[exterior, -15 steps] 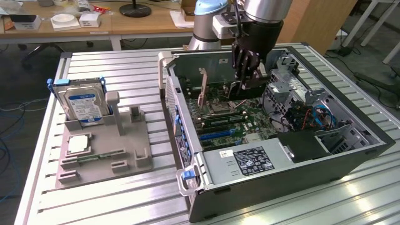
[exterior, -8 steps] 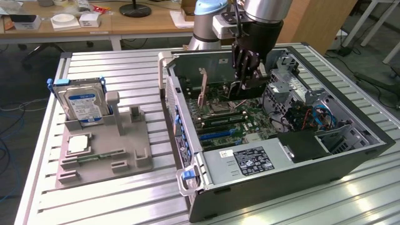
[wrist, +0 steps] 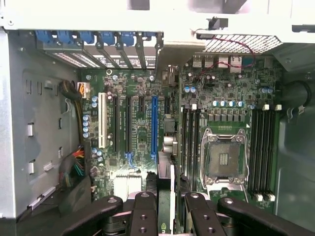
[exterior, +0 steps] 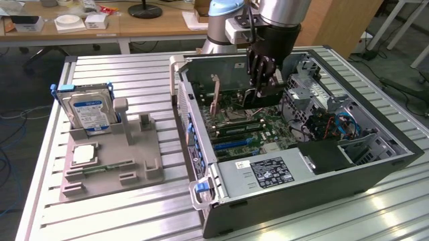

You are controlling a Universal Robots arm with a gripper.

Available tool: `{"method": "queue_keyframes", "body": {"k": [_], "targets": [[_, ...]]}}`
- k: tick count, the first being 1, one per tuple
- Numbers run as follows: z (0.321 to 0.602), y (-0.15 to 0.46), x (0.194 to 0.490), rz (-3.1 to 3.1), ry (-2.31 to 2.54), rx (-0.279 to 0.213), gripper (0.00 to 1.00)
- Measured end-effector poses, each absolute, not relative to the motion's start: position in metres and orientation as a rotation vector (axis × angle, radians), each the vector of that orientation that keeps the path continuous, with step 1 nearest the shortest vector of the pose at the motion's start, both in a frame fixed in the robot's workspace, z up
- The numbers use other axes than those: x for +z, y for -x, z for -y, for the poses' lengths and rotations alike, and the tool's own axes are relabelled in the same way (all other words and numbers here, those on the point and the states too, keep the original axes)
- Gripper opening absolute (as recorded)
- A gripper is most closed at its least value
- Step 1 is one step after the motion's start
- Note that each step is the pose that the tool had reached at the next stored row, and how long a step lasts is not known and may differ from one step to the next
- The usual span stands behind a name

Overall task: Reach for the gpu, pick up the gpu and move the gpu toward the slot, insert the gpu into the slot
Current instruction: 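Insert the gpu into the slot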

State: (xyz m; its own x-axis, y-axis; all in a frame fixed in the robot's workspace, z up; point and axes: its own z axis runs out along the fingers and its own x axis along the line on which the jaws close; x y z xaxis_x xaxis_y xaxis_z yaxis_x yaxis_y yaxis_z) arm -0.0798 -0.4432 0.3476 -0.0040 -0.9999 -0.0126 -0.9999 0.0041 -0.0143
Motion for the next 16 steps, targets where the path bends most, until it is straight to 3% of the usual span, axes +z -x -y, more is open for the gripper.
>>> {"method": "queue_keyframes", "body": {"k": [16], "targets": [[0.452, 0.086, 0.332, -2.213, 2.204, -0.001, 0.27]]}}
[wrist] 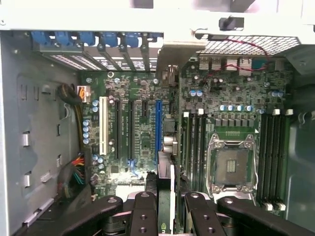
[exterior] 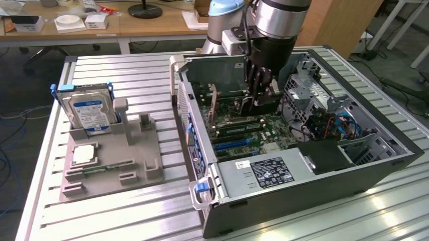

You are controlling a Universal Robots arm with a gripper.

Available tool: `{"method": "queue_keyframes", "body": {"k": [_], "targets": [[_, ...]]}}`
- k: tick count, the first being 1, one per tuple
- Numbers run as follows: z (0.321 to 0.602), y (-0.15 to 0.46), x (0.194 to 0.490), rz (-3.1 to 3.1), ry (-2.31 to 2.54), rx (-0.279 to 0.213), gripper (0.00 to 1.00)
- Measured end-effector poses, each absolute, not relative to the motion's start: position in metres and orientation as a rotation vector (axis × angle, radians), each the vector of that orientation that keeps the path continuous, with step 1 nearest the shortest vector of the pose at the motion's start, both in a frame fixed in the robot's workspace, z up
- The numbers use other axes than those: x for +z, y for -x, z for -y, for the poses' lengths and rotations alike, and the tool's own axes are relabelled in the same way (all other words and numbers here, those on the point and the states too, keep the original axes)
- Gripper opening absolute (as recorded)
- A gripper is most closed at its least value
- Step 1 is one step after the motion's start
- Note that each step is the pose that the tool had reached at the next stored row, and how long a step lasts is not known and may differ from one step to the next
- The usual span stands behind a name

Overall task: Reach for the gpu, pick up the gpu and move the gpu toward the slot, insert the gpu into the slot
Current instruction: 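Insert the gpu into the slot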

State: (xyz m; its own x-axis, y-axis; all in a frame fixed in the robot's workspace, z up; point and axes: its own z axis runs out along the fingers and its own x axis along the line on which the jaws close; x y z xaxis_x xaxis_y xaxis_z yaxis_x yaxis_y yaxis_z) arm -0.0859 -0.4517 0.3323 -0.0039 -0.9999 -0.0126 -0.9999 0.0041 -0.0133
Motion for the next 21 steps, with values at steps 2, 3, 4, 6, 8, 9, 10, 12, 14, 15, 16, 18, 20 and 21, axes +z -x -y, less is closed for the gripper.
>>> {"method": "queue_keyframes", "body": {"k": [2, 3, 4, 6, 8, 9, 10, 12, 14, 15, 16, 18, 20, 21], "targets": [[0.455, 0.086, 0.332, -2.213, 2.204, -0.001, 0.27], [0.455, 0.086, 0.331, -2.213, 2.204, -0.001, 0.27], [0.455, 0.087, 0.330, -2.213, 2.204, -0.001, 0.27], [0.456, 0.088, 0.328, -2.213, 2.204, 0.000, 0.27], [0.456, 0.089, 0.324, -2.214, 2.205, 0.000, 0.27], [0.456, 0.089, 0.322, -2.214, 2.205, 0.001, 0.27], [0.456, 0.090, 0.320, -2.214, 2.205, 0.001, 0.27], [0.456, 0.090, 0.317, -2.214, 2.205, 0.002, 0.27], [0.456, 0.091, 0.313, -2.214, 2.206, 0.002, 0.27], [0.456, 0.091, 0.312, -2.215, 2.206, 0.003, 0.27], [0.456, 0.091, 0.310, -2.215, 2.206, 0.003, 0.27], [0.456, 0.091, 0.308, -2.215, 2.206, 0.003, 0.27], [0.456, 0.091, 0.306, -2.215, 2.206, 0.003, 0.27], [0.456, 0.091, 0.304, -2.215, 2.206, 0.003, 0.27]]}}
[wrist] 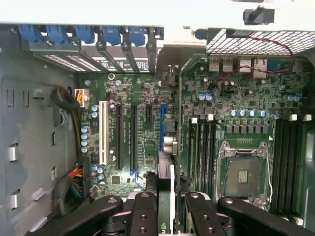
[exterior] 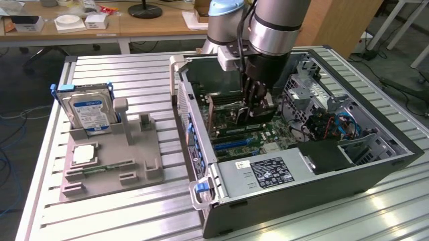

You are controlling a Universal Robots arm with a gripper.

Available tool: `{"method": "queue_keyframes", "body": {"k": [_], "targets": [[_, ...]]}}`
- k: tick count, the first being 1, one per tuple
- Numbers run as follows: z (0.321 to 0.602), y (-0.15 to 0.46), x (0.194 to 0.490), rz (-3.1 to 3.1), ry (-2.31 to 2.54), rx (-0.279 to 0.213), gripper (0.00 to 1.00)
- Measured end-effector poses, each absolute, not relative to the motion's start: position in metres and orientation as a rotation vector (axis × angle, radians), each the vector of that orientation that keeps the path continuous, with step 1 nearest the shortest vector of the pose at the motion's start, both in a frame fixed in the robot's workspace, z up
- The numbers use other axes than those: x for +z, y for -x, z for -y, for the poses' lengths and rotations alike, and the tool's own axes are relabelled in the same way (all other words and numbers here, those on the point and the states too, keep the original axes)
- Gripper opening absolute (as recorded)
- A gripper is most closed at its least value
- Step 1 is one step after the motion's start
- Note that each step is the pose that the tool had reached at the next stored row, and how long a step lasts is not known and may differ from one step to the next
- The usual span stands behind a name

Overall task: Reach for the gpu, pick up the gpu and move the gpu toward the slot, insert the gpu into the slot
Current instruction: 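Insert the gpu into the slot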

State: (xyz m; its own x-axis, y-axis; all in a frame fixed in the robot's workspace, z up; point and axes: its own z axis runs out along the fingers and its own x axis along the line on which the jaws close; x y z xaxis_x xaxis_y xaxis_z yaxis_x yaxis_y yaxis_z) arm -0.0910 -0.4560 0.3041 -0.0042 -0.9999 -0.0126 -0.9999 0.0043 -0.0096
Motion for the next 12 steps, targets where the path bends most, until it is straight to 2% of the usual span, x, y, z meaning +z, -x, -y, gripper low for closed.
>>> {"method": "queue_keyframes", "body": {"k": [12], "targets": [[0.456, 0.093, 0.291, -2.214, 2.205, 0.001, 0.27]]}}
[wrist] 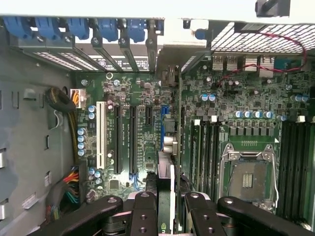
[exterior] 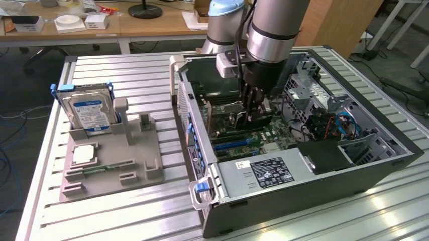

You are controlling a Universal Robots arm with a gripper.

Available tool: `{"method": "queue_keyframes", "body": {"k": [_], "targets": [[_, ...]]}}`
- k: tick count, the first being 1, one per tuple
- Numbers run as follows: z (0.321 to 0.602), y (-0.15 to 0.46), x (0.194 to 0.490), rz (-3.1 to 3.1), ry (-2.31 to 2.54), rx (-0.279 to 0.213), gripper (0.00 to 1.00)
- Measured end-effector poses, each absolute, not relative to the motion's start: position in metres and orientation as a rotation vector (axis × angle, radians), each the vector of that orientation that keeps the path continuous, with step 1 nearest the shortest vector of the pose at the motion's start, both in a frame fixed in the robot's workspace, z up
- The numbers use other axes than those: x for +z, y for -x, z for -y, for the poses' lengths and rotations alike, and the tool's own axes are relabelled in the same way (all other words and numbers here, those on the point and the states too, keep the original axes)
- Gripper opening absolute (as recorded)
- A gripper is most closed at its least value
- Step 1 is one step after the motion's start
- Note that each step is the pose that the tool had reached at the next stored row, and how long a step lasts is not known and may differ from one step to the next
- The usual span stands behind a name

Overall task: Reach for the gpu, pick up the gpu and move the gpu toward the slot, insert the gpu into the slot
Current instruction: 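Insert the gpu into the slot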

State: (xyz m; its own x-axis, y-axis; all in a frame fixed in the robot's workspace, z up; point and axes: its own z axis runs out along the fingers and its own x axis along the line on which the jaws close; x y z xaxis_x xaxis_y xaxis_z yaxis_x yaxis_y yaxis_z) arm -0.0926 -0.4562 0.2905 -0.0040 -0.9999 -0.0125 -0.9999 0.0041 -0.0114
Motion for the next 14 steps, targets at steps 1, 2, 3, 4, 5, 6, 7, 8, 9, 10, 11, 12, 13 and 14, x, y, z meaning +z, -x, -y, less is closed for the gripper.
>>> {"method": "queue_keyframes", "body": {"k": [1, 2, 3, 4, 5, 6, 7, 8, 9, 10, 11, 12, 13, 14], "targets": [[0.456, 0.093, 0.289, -2.214, 2.205, 0.001, 0.27], [0.456, 0.093, 0.287, -2.214, 2.205, 0.001, 0.27], [0.456, 0.093, 0.286, -2.214, 2.205, 0.001, 0.27], [0.456, 0.093, 0.285, -2.214, 2.205, 0.001, 0.27], [0.456, 0.093, 0.283, -2.214, 2.205, 0.001, 0.27], [0.456, 0.093, 0.283, -2.214, 2.205, 0.001, 0.27], [0.457, 0.094, 0.282, -2.214, 2.205, 0.001, 0.27], [0.457, 0.095, 0.282, -2.214, 2.205, 0.001, 0.27], [0.457, 0.096, 0.281, -2.214, 2.205, 0.001, 0.27], [0.457, 0.097, 0.281, -2.214, 2.205, 0.001, 0.27], [0.457, 0.097, 0.280, -2.214, 2.205, 0.001, 0.27], [0.457, 0.097, 0.279, -2.214, 2.205, 0.001, 0.27], [0.457, 0.097, 0.279, -2.214, 2.205, 0.001, 0.27], [0.458, 0.097, 0.279, -2.214, 2.205, 0.001, 0.27]]}}
